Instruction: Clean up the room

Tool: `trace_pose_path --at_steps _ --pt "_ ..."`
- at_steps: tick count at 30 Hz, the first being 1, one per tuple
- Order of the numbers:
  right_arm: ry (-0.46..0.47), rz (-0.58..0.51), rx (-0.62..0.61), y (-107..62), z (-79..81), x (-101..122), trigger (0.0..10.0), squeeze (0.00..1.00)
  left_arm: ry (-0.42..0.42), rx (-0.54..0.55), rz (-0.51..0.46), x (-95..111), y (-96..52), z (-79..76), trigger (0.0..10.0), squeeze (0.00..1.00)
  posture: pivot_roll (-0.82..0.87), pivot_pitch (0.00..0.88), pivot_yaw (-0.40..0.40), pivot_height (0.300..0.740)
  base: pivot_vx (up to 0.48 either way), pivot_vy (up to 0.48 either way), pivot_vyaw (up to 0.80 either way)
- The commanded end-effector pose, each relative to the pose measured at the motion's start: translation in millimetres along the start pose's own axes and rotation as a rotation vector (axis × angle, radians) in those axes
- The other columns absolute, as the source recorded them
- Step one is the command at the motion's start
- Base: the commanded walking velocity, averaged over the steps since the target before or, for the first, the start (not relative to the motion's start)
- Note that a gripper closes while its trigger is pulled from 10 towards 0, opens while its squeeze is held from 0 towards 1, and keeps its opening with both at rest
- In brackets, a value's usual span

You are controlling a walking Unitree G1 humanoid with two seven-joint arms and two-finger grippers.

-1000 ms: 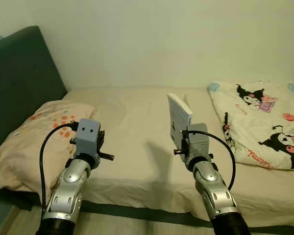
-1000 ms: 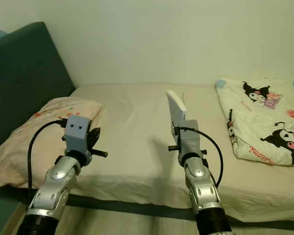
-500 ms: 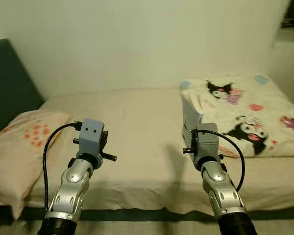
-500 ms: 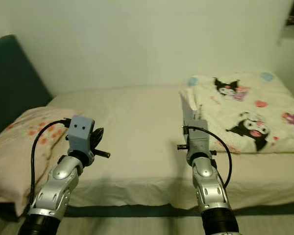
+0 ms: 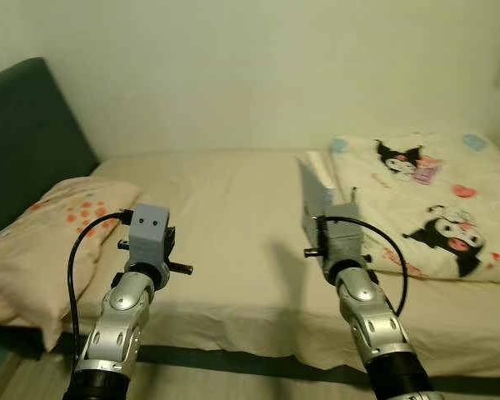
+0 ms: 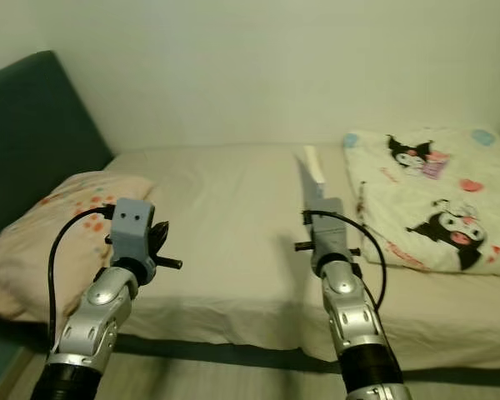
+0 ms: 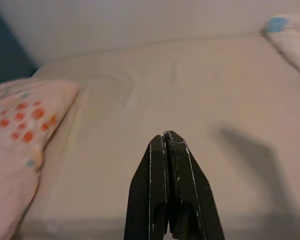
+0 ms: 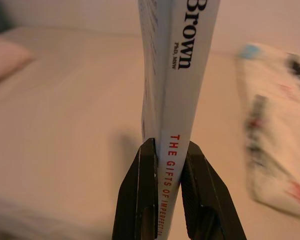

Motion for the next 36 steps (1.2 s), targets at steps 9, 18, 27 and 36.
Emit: trace_pose_path --at_steps 9,18,27,36 --pt "0.0 -0.05 0.024 3.8 7.1 12.1 10.0 0.0 0.053 0.016 0.066 -9.9 -3.0 5.7 10.0 0.0 -0.05 0.034 0.078 0.74 0.0 0.0 0.8" --pt "0.007 -0.052 0.014 3.3 4.3 11.2 10.0 0.0 0.107 -0.025 0.055 -6.6 -0.8 -0.6 10.0 0.0 -0.05 0.037 0.09 0.74 0.0 0.0 0.8" --pt "0.002 -0.052 -0.003 2.2 -3.7 10.3 10.0 0.0 0.094 -0.028 0.063 -3.1 2.3 -3.5 10.0 0.0 -0.05 0.046 0.092 0.74 0.0 0.0 0.8" --pt "-0.001 -0.058 -0.002 3.6 -6.6 11.6 10.0 0.0 0.09 -0.017 0.075 -1.8 3.9 -1.2 10.0 0.0 -0.05 0.046 0.092 0.74 0.0 0.0 0.8"
Point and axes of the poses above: a point about 5 cm out from each wrist's last joint towards the gripper, its own y axis pointing out of the wrist towards the gripper, its own x axis along the axis of the wrist's last joint, z = x × y, the point moved 4 cm from there along y, pointing out of the wrist towards the gripper, and after that the axes turned 7 degrees about -y, right-handed, at the moved point
